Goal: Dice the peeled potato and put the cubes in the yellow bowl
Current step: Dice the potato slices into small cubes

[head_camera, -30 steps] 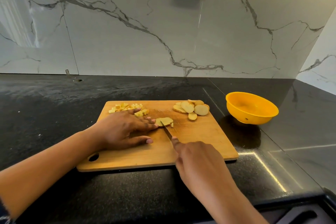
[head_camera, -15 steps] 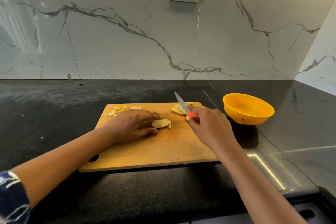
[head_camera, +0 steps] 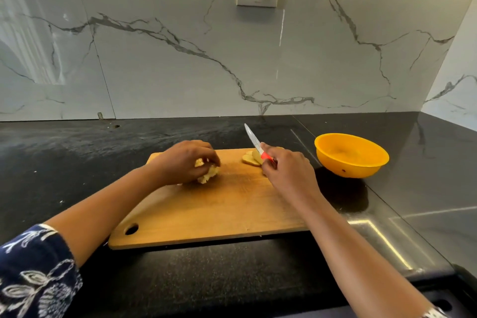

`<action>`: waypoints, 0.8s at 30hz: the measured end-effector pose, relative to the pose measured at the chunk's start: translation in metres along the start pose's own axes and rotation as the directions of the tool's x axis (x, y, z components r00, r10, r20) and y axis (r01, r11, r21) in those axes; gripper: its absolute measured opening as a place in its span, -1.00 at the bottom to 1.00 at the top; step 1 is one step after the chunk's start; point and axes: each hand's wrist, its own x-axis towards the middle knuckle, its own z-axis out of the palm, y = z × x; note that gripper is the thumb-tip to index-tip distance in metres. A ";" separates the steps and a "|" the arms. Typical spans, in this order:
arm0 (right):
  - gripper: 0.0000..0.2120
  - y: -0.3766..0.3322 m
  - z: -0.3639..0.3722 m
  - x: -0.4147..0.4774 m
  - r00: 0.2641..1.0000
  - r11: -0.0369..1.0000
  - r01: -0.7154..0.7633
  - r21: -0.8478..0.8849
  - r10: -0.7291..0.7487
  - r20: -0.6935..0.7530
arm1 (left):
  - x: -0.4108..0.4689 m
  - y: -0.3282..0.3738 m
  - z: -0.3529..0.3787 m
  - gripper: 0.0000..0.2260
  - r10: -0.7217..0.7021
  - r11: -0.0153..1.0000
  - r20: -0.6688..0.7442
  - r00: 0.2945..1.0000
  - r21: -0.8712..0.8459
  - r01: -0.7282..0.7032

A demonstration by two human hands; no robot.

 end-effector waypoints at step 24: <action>-0.59 -0.002 0.014 0.017 0.999 0.999 0.033 0.033 -0.033 -0.006 | -0.032 -0.037 -0.012 -0.79 0.002 1.000 -0.204 0.979 0.027 0.003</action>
